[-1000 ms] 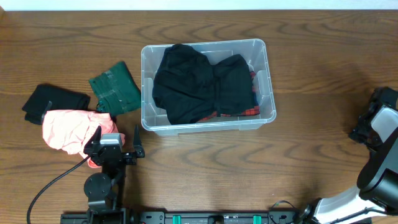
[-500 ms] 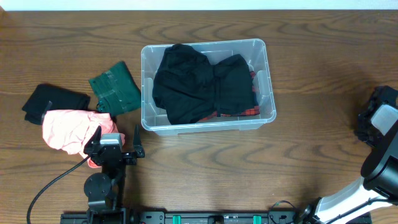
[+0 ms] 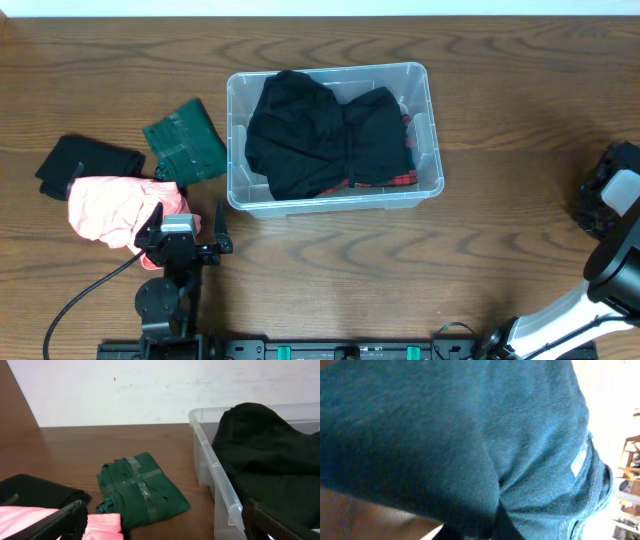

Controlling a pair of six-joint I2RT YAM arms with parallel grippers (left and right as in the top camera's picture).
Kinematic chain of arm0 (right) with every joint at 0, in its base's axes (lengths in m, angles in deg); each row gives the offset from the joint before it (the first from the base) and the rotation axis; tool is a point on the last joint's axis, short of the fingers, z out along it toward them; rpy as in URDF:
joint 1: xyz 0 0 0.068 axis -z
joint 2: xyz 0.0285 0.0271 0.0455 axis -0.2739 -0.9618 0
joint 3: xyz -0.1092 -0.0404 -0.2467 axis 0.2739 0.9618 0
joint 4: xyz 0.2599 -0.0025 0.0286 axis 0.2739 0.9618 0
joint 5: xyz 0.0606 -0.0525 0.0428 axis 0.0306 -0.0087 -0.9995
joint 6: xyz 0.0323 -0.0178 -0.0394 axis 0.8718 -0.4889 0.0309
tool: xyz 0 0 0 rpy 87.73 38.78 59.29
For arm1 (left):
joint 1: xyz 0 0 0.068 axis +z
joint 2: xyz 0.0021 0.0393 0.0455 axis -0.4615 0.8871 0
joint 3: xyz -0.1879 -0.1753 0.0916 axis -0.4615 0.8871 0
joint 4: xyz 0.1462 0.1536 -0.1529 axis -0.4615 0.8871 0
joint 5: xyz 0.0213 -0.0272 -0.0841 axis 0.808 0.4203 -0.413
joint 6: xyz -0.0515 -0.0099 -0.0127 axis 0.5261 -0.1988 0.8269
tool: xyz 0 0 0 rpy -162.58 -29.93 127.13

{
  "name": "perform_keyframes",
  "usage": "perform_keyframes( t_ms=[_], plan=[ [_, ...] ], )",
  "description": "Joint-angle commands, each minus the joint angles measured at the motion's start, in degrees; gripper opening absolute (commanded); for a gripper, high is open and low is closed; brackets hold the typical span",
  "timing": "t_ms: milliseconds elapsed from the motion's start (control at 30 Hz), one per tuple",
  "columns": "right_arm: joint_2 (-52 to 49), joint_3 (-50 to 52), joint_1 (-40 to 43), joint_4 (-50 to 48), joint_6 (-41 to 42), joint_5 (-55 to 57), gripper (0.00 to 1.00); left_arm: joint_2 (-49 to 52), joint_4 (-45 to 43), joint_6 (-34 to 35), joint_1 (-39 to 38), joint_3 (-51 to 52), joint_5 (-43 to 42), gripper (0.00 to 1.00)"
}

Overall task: Pack container
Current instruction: 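Carry the dark teal cloth with the right gripper into the bin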

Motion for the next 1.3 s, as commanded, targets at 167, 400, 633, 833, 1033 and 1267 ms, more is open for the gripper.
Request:
perform_keyframes(
  t_ms=[167,400,633,833,1033,1267],
  plan=[
    [10.8,-4.3,-7.6,2.3,-5.1,-20.8,0.03,-0.3,1.0,0.5,0.2,1.5,-0.4,0.98],
    [26.0,-9.3,-20.0,-0.1,-19.9,-34.8,0.03,-0.3,1.0,0.5,0.2,1.5,-0.4,0.98],
    [37.0,-10.3,-39.3,-2.5,-37.1,-37.6,0.01,-0.3,1.0,0.5,0.2,1.5,-0.4,0.98],
    [38.3,-10.2,-57.1,-1.4,-45.4,-37.5,0.01,-0.3,1.0,0.5,0.2,1.5,-0.4,0.98],
    [36.6,-10.2,-67.4,-0.3,-43.5,-37.5,0.01,-0.3,1.0,0.5,0.2,1.5,-0.4,0.98],
    [34.0,-10.2,-73.3,3.7,-41.0,-37.6,0.02,-0.3,1.0,0.5,0.2,1.5,-0.4,0.98]
  ],
)
